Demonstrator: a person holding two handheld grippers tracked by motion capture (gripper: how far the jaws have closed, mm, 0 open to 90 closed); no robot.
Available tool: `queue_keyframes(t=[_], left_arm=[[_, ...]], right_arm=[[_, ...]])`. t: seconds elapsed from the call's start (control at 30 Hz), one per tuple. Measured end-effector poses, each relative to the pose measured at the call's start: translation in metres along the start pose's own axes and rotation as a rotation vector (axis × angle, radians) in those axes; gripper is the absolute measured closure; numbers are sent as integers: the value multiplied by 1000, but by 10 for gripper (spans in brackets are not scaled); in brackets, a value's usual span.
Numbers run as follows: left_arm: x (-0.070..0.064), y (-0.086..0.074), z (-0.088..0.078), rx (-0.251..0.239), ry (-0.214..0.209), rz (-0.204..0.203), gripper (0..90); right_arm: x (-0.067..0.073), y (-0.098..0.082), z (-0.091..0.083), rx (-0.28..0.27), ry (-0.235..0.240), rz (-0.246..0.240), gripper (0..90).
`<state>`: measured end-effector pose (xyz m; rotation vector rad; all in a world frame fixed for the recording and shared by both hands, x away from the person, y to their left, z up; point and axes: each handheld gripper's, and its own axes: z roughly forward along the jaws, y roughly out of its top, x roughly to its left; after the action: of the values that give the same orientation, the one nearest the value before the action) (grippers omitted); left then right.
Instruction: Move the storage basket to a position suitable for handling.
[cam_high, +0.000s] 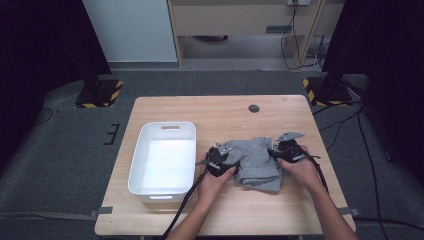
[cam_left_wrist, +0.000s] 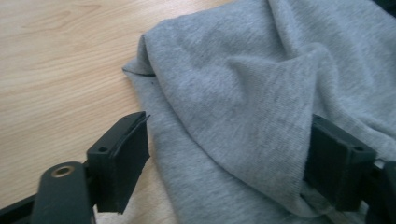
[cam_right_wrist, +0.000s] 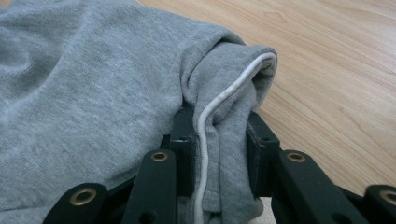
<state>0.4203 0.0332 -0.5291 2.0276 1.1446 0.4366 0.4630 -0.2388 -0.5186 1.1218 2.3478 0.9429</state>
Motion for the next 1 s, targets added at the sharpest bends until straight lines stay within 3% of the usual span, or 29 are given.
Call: queue_keyframes(t=[0.5,0.6,0.83,0.97,1.0], left_arm=[[3,-5,3,16,5,-25,156],[3,-5,2,9,-14,-20,210],[0,-6,1,-6,-67,-10,440],[-4,-6,2,-12,-66,10,524],[-6,-6,2,-15,-73,5,581]], right_arm=[[-1,-1,1,-6,5,20,683],[-1,-1,1,-4,7,24,683],[-1,-1,1,-4,6,28,682],[-1,-1,1,-6,7,31,682],[-1,-1,1,-7,6,33,682]])
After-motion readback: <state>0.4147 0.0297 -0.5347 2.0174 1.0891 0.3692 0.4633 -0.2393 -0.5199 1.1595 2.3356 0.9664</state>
